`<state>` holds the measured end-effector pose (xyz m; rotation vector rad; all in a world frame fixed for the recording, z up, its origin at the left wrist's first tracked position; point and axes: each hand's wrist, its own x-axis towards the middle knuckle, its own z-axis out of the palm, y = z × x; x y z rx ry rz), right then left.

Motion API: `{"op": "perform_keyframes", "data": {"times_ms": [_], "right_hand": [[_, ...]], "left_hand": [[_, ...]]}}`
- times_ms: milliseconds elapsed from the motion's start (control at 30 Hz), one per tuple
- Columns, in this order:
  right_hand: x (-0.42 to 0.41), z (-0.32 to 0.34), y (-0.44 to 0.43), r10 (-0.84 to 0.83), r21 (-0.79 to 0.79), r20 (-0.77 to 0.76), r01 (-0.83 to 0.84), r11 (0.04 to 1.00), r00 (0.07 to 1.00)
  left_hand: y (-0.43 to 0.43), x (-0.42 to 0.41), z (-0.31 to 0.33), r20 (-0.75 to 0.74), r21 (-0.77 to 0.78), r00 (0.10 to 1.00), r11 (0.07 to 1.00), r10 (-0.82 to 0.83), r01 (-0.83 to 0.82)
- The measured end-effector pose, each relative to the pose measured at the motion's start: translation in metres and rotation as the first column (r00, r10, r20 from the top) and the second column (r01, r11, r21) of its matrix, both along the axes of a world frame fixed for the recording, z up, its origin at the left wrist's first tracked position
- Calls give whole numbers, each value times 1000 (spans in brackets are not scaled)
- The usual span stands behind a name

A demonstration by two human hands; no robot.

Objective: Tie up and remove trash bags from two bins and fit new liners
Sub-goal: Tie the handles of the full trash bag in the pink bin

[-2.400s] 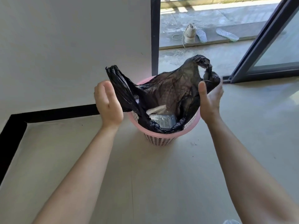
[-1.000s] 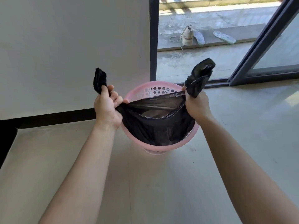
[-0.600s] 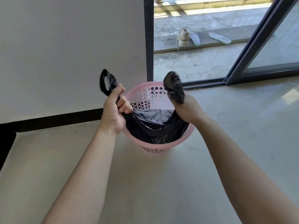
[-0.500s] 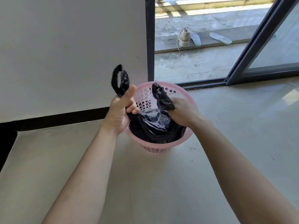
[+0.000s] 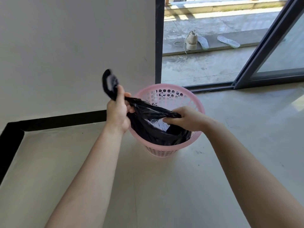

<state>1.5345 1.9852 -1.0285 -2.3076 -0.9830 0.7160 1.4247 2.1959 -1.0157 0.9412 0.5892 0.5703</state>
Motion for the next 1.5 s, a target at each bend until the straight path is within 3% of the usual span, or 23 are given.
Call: {"op": "perform_keyframes", "data": {"times_ms": [67, 133, 233, 333, 400, 500, 567, 700, 800, 900, 967, 1033, 1133, 1200, 1300, 1400, 1500], "right_hand": [[3, 2, -9, -40, -38, -40, 38, 999, 998], [6, 3, -15, -152, 79, -128, 163, 983, 980], [4, 9, -11, -164, 175, -188, 197, 965, 968], [-5, 14, 0, -99, 158, -197, 132, 979, 975], [-13, 13, 9, -43, 126, -182, 67, 990, 982], [-26, 9, 17, -1, 97, -169, 18, 995, 986], [-30, 9, 19, 9, 178, -185, 25, 984, 983], [-28, 12, 15, 29, 293, -270, 53, 955, 962], [-28, 4, 13, -46, 416, -536, 311, 854, 843], [-20, 0, 16, -70, 461, -797, 679, 572, 600], [-12, -3, 15, -91, 423, -860, 802, 421, 501], [-6, -9, 13, -148, 384, -872, 840, 384, 467], [-7, -23, 16, -226, 298, -879, 854, 427, 420], [-11, -32, 18, -342, 259, -815, 822, 507, 468], [-17, -38, 17, -471, 279, -576, 702, 656, 668], [-15, -28, 15, -367, 447, -446, 558, 699, 816], [-10, -7, 14, -176, 509, -209, 261, 821, 962]], "left_hand": [[13, 0, 4, 49, -229, 996, 971, 79, -66], [24, -3, 3, 70, -298, 996, 954, 61, -38], [15, -9, -3, 77, -168, 980, 966, -185, 196], [-5, -12, -7, 83, 23, 886, 890, -456, 456], [-16, -10, -8, 27, 130, 846, 841, -532, 525], [-22, -6, -7, -44, 162, 935, 921, -353, 355], [-19, -3, -6, -40, 122, 980, 972, -197, 200], [-15, 1, -10, 14, -50, 994, 992, -112, 113], [-9, 0, -15, 31, -139, 985, 975, -170, 172], [3, -5, -18, 135, -240, 965, 937, -225, 252], [7, -6, -20, 184, -251, 962, 937, -202, 244], [3, -8, -21, 200, -194, 957, 949, -208, 247], [-8, -8, -20, 170, -123, 953, 954, -250, 272], [-12, -6, -17, 144, -139, 953, 948, -268, 287], [-14, -3, -10, 128, -218, 940, 916, -316, 337], [-8, -8, -11, 51, -175, 896, 880, -440, 442], [0, -14, -15, -80, -57, 823, 827, -563, 560]]}}
